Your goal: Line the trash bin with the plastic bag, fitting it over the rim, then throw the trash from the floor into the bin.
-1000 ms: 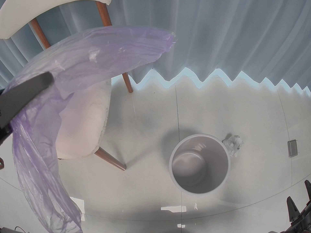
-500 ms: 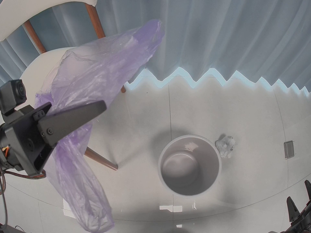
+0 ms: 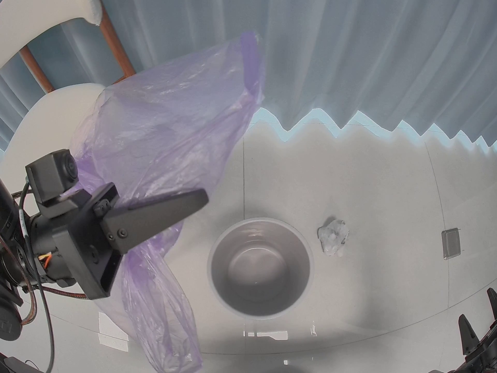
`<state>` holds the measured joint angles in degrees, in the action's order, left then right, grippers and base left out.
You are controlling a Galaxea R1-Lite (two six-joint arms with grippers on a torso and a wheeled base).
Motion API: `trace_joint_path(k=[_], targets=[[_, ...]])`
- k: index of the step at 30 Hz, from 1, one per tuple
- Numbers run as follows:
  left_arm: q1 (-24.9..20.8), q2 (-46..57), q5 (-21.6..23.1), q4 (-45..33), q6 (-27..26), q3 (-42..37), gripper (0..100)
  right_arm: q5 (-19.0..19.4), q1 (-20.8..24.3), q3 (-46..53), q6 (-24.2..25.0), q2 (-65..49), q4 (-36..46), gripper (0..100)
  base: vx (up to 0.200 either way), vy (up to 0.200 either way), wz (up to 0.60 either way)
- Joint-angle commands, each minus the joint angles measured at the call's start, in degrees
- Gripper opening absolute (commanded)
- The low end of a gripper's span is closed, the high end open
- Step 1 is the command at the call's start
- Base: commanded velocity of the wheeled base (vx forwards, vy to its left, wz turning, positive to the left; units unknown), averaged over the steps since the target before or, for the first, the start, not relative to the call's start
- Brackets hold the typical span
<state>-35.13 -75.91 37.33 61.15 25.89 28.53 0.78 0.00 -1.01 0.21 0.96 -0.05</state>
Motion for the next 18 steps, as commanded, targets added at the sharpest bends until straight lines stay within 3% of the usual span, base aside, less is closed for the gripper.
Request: trace_joint_path(k=[1,5,11,18], targets=[[-2.04,-0.2,-0.06,0.11,0.03,-0.4,0,0.01,0.0,1.01,0.06,-0.96,-0.04,100,0.0,-0.2,0.0],[-1.34,-0.2,-0.15,0.46,0.03,-1.81,0,0.01,0.0,1.01,0.06,-0.96,-0.04,100,0.0,-0.2,0.0],[-1.34,-0.29,-0.15,3.1,0.65,-3.21,0,0.01,0.0,1.01,-0.03,-0.96,-0.04,100,0.0,0.0,0.0],[-4.33,0.5,0.03,4.15,0.39,-7.52,0,0.01,0.0,1.01,0.06,-0.96,-0.04,100,0.0,0.0,0.0]])
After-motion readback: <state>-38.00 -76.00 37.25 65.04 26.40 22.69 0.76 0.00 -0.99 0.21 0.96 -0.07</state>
